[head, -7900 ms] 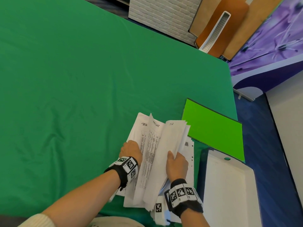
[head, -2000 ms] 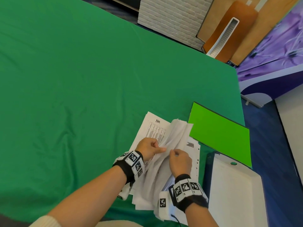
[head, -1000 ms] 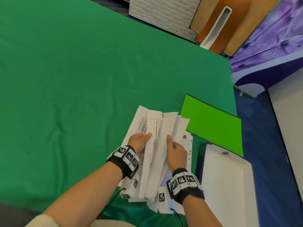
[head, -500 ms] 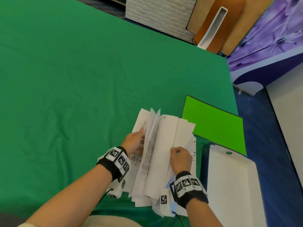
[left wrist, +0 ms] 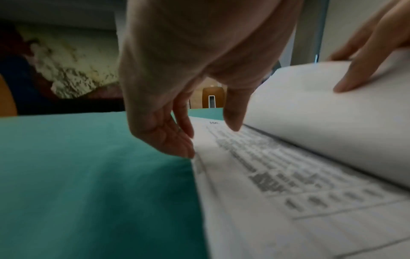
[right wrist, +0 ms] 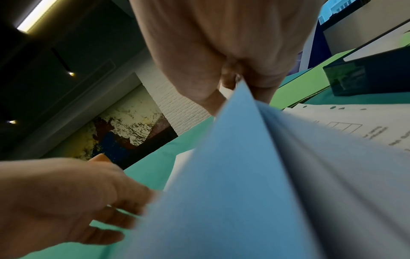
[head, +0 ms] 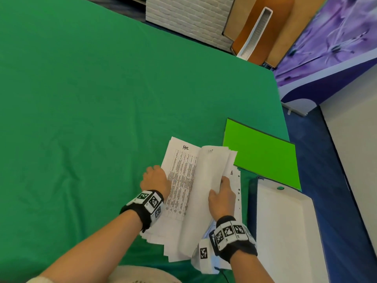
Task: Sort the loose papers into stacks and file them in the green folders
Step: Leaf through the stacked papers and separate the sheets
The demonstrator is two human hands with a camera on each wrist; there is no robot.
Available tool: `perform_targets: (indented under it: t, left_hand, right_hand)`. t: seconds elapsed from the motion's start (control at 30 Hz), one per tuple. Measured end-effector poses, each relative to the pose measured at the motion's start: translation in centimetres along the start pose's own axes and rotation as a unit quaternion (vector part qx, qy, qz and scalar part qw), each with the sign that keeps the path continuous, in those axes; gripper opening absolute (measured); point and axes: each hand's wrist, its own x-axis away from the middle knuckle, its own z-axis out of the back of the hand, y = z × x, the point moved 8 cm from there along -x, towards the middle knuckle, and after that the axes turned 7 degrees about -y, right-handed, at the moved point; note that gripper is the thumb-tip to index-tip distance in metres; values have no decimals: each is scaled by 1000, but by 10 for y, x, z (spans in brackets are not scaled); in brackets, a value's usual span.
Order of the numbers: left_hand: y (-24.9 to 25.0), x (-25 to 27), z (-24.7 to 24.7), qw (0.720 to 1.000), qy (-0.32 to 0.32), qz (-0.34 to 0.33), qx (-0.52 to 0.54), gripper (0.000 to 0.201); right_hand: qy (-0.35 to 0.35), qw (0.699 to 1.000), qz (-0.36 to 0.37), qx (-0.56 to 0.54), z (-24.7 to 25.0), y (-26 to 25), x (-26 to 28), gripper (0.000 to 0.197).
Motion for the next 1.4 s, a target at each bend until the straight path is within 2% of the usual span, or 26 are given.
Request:
perform_targets:
  t: [0.07,0.13,0.2,0.3,0.4,0.47,0.5,0.53,0.6,0.7,0.77,0.8,0.87,0.9,0.97,1.03,1.17,1.23,1.3,1.4]
  left_hand:
    - [-8,-5,-4,1000,-17,5,-13,44]
    - [-9,-8,-6,1000,-15,-12,-25,39]
    - [-6,-7,-4,997,2,-42,-58,35]
    - [5,1,4,979,37,-85,-183,32]
    - [25,15,9,950,80,-130,-273,27]
    - [42,26,9,954,86,-192,-212,31]
    - [51,32,6,958,73,-231,-157,35]
    - [59,36,3,957,49,-270,-100,36]
    - [74,44,-7,945,-21,-325,-5,32]
    - [83,47,-24,922,-140,-354,73,29]
    - [77,41,-28,927,-153,-332,80,29]
    - [68,33,-24,944,-124,-296,77,27]
    - [40,16,-11,980,-36,-186,59,26]
    - [26,10,-8,990,-14,-128,49,29]
    - [7,0,-11,997,-31,-60,42,33]
    - [5,-4,-20,994,-73,-51,60,27]
    - [5,-7,-36,990,-107,-47,83,24]
    - [6,-9,-41,988,-114,-64,85,24]
    - [6,-11,-37,989,-93,-78,82,32]
    - [6,-17,-12,993,-6,-88,72,40]
  right_hand:
    - [-3,1000,1,-12,1,-2,1,77]
    - [-5,1000,12,10,-1,-5,1,87]
    - [-12,1000,20,18,-6,-5,-1,74]
    - [-4,999,22,39,-10,0,-5,41]
    - [9,999,-1,39,-9,4,-5,32]
    - [18,1000,-7,20,-9,2,-5,24]
    - [19,1000,-8,10,-10,0,-5,26]
    - [18,1000,-11,7,-12,-3,-4,37]
    - [14,1000,-12,13,-15,-9,-2,56]
    - [14,1000,-6,24,-13,-13,-1,58]
    - [17,999,-4,50,-10,-8,-5,44]
    - [15,998,-7,62,-10,-4,-8,37]
    - [17,998,-15,63,-8,3,-11,32]
    - [22,998,-21,61,-7,6,-11,30]
    - [39,997,-28,56,-5,7,-9,24]
    - [54,997,-26,40,-2,3,-5,20]
    - [73,997,-25,-13,5,-3,5,47]
    - [75,997,-18,-7,10,-2,5,58]
    - [68,997,-13,19,14,0,1,51]
    - [66,996,-21,52,24,5,-3,39]
